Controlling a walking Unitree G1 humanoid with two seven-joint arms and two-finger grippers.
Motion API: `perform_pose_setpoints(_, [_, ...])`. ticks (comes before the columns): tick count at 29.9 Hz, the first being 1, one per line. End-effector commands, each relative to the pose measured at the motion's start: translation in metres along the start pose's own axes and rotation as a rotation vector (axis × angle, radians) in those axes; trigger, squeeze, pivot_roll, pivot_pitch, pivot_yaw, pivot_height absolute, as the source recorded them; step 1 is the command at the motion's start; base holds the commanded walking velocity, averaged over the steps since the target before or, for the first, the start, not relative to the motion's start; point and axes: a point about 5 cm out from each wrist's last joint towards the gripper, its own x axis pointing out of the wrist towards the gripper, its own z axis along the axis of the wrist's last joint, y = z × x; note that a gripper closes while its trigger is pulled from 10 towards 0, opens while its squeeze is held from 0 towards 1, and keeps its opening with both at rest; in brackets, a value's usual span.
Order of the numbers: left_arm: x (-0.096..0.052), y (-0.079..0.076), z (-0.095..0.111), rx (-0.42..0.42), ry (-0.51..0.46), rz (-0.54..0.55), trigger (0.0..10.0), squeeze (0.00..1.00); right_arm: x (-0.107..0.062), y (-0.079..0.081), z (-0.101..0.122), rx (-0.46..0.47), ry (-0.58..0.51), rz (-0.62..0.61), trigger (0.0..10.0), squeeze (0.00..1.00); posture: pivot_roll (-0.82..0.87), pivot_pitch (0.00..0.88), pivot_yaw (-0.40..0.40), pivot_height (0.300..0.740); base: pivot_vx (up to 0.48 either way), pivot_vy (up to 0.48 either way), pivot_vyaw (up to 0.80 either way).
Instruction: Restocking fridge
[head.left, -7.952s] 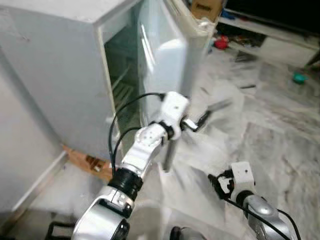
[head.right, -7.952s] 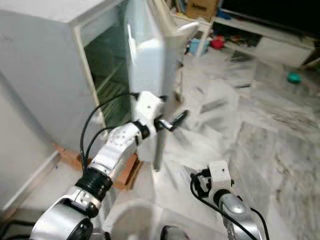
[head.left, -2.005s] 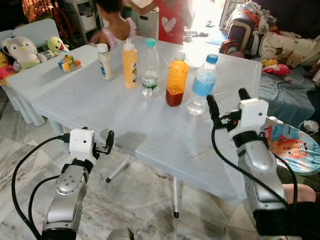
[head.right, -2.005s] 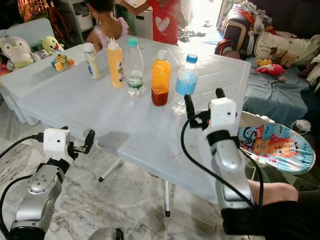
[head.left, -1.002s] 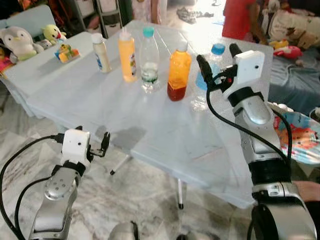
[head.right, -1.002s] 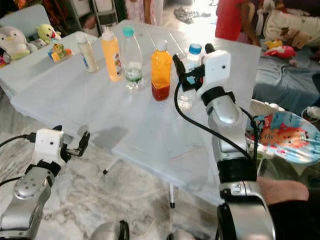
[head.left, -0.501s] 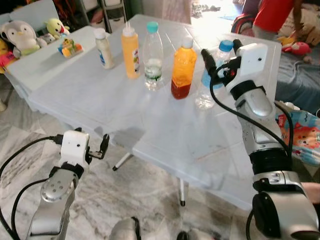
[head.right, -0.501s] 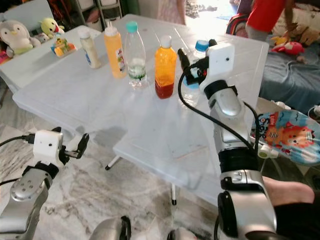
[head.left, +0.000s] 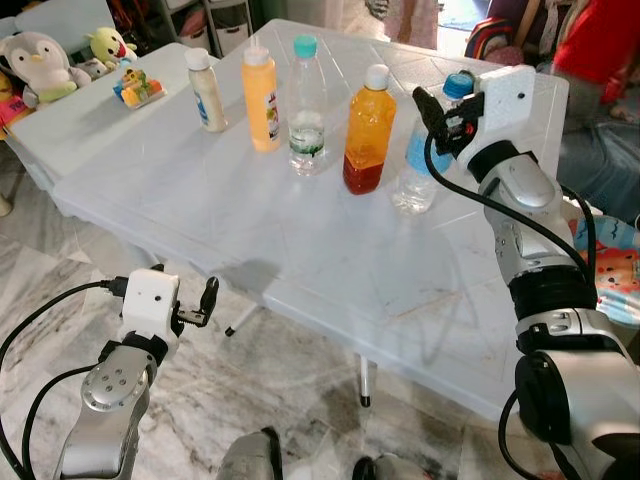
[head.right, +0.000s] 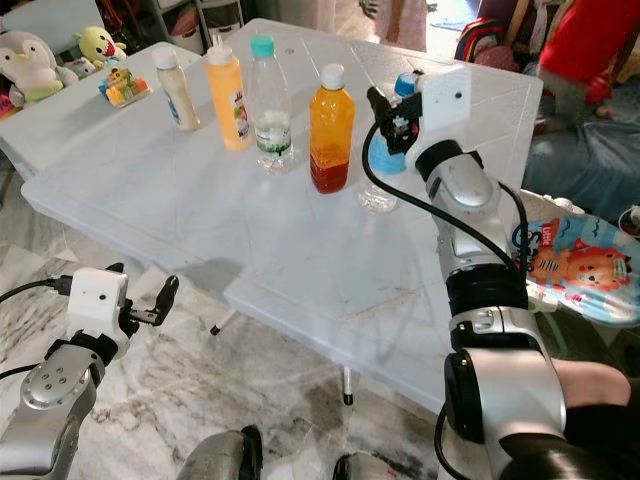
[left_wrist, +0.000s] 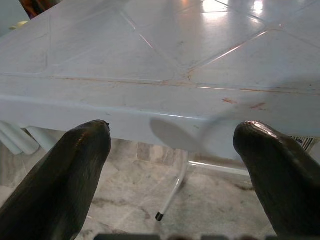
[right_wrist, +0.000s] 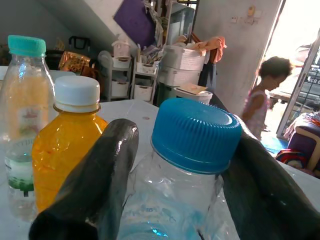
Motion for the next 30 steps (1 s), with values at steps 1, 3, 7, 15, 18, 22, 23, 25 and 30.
perform_pose_setpoints(1, [-0.001, 0.0, 0.003, 0.015, -0.003, -0.002, 10.0, 0.0, 0.004, -0.001, 0.008, -0.022, -0.021, 0.014, 0.0, 0.0, 0.12, 0.142, 0.023, 0.74, 0.0, 0.0, 0.0])
perform_pose_setpoints(3, [-0.001, 0.0, 0.002, 0.015, -0.003, -0.002, 10.0, 0.0, 0.004, 0.0, 0.008, -0.023, -0.021, 0.018, 0.0, 0.0, 0.12, 0.142, 0.022, 0.74, 0.0, 0.0, 0.0])
perform_pose_setpoints(7, [0.001, -0.002, 0.002, 0.008, -0.003, -0.004, 10.0, 0.0, 0.003, 0.004, 0.007, -0.021, -0.025, 0.032, 0.0, 0.0, 0.11, 0.138, 0.019, 0.74, 0.0, 0.0, 0.0])
perform_pose_setpoints(15, [0.002, -0.006, -0.006, -0.015, 0.035, 0.02, 10.0, 0.0, -0.003, 0.022, 0.006, 0.01, -0.049, 0.019, 0.0, 0.0, 0.11, 0.127, 0.015, 0.74, 0.0, 0.0, 0.0])
perform_pose_setpoints(18, [0.006, -0.009, -0.004, -0.033, 0.026, 0.018, 10.0, 0.0, -0.009, 0.031, 0.006, 0.028, -0.059, 0.0, 0.0, 0.0, 0.1, 0.108, 0.007, 0.74, 0.0, 0.0, 0.0])
perform_pose_setpoints(22, [0.012, -0.01, -0.003, -0.041, 0.02, 0.018, 10.0, 0.0, -0.022, 0.053, 0.007, 0.074, -0.076, 0.049, 10.0, 0.0, 0.08, 0.092, 0.006, 0.74, 0.0, 0.0, 0.0])
perform_pose_setpoints(23, [0.012, -0.01, -0.003, -0.041, 0.02, 0.018, 10.0, 0.0, -0.022, 0.053, 0.007, 0.074, -0.076, 0.049, 10.0, 0.0, 0.08, 0.092, 0.006, 0.74, 0.0, 0.0, 0.0])
perform_pose_setpoints(25, [0.014, -0.01, -0.003, -0.042, 0.018, 0.013, 10.0, 0.0, -0.029, 0.063, 0.006, 0.102, -0.076, 0.084, 10.0, 0.0, 0.07, 0.083, 0.004, 0.74, 0.0, 0.0, 0.0])
perform_pose_setpoints(30, [0.018, -0.012, -0.003, -0.045, 0.016, 0.01, 10.0, 0.0, -0.043, 0.079, 0.0, 0.123, -0.064, 0.144, 10.0, 0.0, 0.06, 0.07, -0.003, 0.74, -0.195, 0.0, 0.0])
